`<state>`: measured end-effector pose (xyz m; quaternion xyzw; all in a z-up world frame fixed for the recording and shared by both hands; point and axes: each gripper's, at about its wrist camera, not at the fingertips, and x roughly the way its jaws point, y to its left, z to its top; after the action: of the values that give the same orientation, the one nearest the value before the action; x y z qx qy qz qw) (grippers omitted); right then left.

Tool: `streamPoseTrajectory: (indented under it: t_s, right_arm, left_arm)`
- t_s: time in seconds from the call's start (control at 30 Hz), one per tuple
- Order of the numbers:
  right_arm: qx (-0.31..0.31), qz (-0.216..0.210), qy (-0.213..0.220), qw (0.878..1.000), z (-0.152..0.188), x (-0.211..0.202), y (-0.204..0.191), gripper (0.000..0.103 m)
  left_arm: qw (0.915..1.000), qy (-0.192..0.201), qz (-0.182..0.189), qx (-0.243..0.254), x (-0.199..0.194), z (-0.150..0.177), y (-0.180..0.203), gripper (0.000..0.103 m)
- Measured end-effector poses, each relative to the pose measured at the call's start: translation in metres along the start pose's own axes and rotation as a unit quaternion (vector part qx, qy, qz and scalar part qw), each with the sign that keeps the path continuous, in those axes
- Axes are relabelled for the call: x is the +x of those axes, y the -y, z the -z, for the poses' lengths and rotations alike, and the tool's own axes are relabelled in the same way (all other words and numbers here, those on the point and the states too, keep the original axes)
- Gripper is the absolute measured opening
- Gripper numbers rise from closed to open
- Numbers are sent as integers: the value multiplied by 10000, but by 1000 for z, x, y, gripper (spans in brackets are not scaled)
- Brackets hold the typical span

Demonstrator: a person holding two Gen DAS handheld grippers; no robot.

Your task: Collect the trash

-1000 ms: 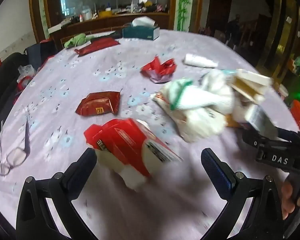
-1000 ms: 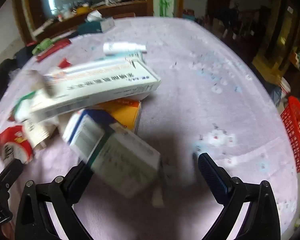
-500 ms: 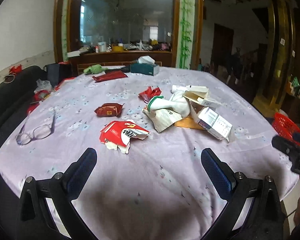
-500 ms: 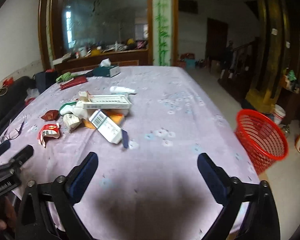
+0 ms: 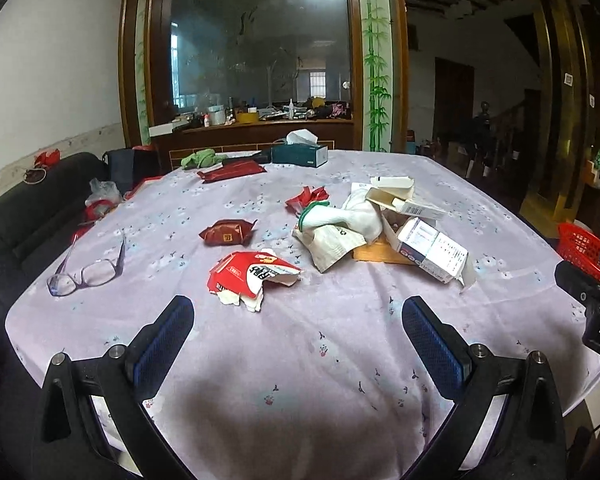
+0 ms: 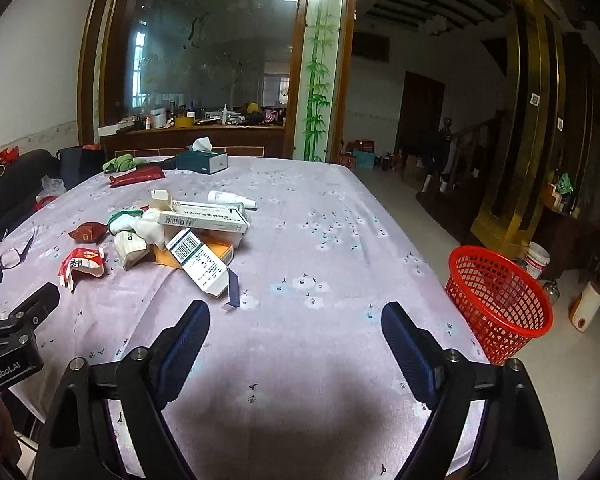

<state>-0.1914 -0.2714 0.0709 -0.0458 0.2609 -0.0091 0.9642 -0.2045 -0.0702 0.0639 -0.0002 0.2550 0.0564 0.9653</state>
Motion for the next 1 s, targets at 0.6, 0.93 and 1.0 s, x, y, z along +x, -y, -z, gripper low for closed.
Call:
streamPoseTrajectory:
  t_s: [0.6,0.93,1.0]
  right_arm:
    - [261,57,-130,9996,3,5,12,87]
    - [337,45,-168,9993,4,7,14,87]
    - [335,43,-173,9993,4,7,15,87]
  left_arm:
    - [9996,47,112,264,-3,4,14,103]
    - [9994,105,191,287,-7,2,17,103]
    - [9993,105,205,294,-7,2,17,103]
